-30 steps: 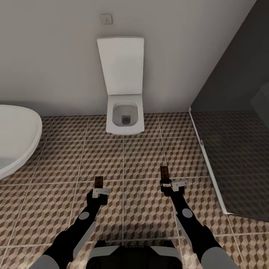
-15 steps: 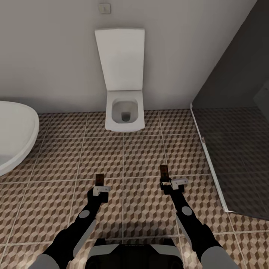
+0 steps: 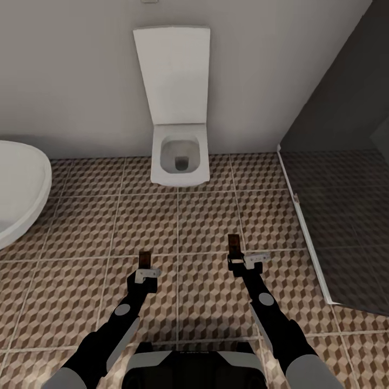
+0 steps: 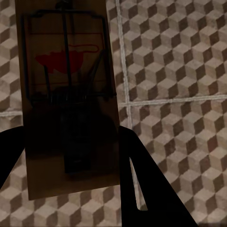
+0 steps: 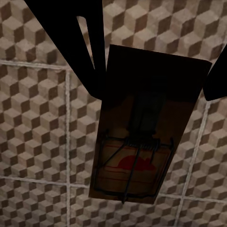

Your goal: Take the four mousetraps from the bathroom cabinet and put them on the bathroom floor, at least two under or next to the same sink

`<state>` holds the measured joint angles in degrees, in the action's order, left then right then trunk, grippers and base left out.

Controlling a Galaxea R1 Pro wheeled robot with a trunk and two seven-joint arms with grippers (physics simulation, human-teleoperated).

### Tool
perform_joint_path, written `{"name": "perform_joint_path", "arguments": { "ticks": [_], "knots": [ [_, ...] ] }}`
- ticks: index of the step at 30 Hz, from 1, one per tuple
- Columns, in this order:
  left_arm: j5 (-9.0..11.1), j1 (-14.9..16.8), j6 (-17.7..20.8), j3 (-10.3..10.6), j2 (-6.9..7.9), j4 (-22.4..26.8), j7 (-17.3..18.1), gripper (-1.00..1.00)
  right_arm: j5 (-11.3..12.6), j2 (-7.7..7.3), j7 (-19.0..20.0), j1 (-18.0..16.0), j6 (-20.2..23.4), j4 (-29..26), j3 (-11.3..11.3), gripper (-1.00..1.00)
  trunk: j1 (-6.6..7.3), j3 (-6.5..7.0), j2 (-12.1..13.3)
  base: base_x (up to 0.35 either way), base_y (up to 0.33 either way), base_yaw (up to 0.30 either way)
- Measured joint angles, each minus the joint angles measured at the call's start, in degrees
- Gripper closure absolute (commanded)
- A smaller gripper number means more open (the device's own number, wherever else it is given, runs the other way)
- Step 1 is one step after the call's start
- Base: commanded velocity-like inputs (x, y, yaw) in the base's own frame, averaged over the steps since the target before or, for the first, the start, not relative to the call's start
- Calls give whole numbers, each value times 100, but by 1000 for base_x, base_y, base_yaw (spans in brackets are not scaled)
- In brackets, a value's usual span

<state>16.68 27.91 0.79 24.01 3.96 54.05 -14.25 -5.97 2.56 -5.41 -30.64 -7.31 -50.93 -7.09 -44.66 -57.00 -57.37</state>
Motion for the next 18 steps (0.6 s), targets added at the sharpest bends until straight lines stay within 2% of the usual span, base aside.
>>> {"name": "perform_joint_path", "arguments": {
  "ticks": [18],
  "knots": [
    [1,0,0,0,-1,-53,0,100,0,8,1,1,7,-15,-1,100,-395,-488,-722,0,0,0]
  ]
}}
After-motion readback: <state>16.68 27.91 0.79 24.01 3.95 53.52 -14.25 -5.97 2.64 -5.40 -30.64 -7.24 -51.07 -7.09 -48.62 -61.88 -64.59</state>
